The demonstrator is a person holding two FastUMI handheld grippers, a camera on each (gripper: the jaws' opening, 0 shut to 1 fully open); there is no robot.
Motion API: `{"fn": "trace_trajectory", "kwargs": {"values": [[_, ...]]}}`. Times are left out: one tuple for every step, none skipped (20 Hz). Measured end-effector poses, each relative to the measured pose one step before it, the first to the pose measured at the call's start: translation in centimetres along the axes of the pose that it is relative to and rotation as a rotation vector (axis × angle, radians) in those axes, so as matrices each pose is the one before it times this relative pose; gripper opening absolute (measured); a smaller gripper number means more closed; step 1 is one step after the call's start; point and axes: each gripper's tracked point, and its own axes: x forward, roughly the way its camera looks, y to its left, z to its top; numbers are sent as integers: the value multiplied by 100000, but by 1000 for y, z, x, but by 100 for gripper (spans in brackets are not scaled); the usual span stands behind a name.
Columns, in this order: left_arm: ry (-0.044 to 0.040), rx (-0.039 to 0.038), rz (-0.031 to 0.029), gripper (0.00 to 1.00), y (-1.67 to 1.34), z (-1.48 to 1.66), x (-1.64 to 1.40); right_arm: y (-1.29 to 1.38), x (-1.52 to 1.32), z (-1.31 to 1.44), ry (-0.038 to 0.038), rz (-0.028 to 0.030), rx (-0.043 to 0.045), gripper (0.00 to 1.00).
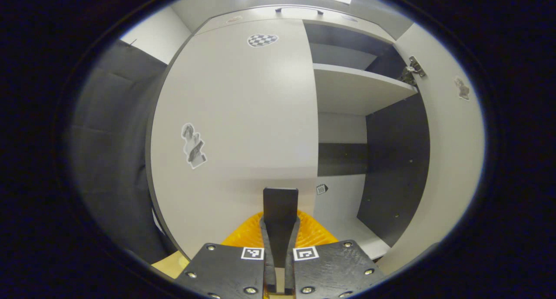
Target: Open the right door of the double-door shoe cabinet with the right hand, and open the left door with the left hand.
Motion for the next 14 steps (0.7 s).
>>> {"fn": "trace_trajectory", "kwargs": {"values": [[-155,-395,-359,10,20,20,-32,21,-120,9,-266,17,129,98],[-76,-202,-336,10,-5,-37,10,-114,-175,169,-610,-569,181,98],[175,156,-217,10,19,25,-63,-127,-89,60,-441,-1318,110,98],[235,-61,-104,10,48,-49,-69,-161,-175,160,-756,-1597,422,98],[96,-795,-177,10,26,-28,-146,-167,-355,162,-585,-1683,704,98],[-50,-960,-451,10,58,-36,-216,-252,-535,188,-211,-1451,777,98],[-94,-673,-773,11,16,-39,-180,-330,-1002,-32,53,-1958,455,98],[-198,-185,-1056,10,35,-9,-156,-568,-1347,75,-451,-2844,56,98],[-57,148,-1514,10,164,-31,-308,-551,-1210,410,-1329,-3269,-198,98],[-226,-213,-1906,10,181,31,-235,-493,-990,431,-1692,-3633,-51,98],[293,-784,-2144,10,176,-34,-364,-360,-1138,481,-1472,-3482,377,98],[414,-819,-2271,10,212,-3,-313,-272,-1196,209,-772,-3178,599,98],[486,-539,-2197,10,13,124,-553,-183,-1142,143,-331,-3037,607,98],[235,67,-2080,10,108,175,-758,-139,-1375,97,-365,-2809,608,98]]}}
